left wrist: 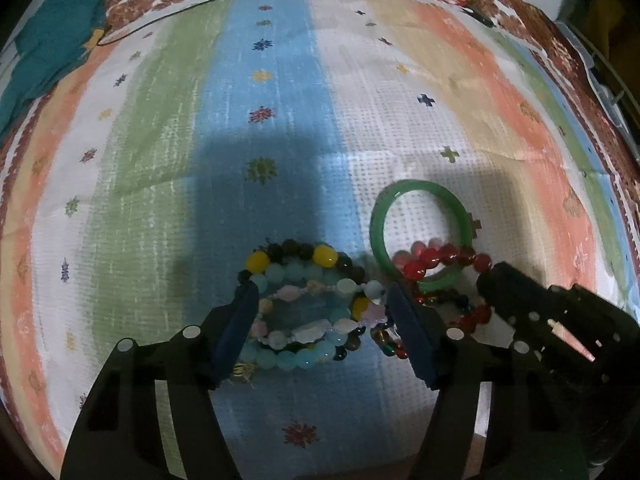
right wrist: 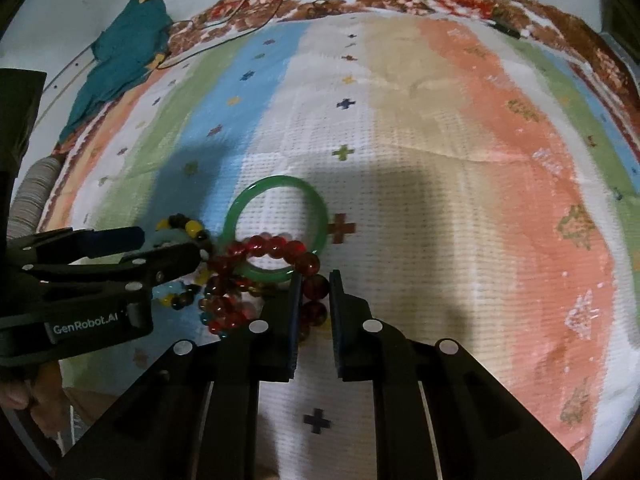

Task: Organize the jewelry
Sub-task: 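Lower the right gripper onto the red bead bracelet and close it, then grasp the pale pink bead strand with the left gripper while the right lifts the red bracelet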

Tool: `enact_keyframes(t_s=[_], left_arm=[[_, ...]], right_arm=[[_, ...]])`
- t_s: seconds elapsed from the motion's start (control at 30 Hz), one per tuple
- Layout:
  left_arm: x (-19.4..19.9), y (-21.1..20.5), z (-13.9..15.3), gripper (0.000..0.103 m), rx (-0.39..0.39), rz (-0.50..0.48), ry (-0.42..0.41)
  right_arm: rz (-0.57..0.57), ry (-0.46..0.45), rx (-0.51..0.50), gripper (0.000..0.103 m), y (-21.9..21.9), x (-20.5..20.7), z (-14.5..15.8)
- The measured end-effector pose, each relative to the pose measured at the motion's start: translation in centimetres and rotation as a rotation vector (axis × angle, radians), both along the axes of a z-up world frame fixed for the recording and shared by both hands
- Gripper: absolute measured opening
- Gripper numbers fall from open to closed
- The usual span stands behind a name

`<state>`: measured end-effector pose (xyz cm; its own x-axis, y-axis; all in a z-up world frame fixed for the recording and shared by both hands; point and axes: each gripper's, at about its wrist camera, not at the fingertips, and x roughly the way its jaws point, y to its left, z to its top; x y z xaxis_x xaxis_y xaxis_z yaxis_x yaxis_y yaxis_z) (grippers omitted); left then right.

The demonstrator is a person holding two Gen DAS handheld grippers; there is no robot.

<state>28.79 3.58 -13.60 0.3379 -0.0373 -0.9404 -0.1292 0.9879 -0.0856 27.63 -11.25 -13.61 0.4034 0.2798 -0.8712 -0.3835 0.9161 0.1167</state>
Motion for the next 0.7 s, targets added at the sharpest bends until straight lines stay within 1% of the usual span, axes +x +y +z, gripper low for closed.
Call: enact_keyframes(t_s=[0.13,0.27,0.4,0.47,0.5,0.63,0.7], left_arm=[[-0.1,-0.1,-0.1,0.067,-0.004,-0.013,0.004],[0.0,-0.8,-0.5,0.067,0.012,-0.044,0.021],[0.2,-1.8,-1.0,0.065,0.063,-0.087,0.033],[0.3,-2.1,-1.2,0.057,0.089,-0.100,0.040],[0.3,-2.3,-1.2,0.056,0.100,-0.107,0.040],[0.4,-2.7,-1.4,0.034,0.118,-0.134,0.045],[0.2,-2.9,-1.4,0.033,0.129,-0.144,0.039]], right_arm=[[-0.016,-0.029,-0.026,0.014,-0.6,0.0,0.6],[-0.047,-0.051,-0.032,0.014,-1.6,0.1,1.3],[-0.071,-0.063,-0.048,0.014,-2.4,0.3,1.5],[-0.075,-0.058,-0.044,0.014,-2.7,0.4,1.4],[-0.076,-0.058,-0.044,0.014,-2.7,0.4,1.4],[-0.071,-0.058,-0.047,0.014,-2.6,0.4,1.3],[-0.067,-0.060,-0.051,0.014,-2.5,0.3,1.3]])
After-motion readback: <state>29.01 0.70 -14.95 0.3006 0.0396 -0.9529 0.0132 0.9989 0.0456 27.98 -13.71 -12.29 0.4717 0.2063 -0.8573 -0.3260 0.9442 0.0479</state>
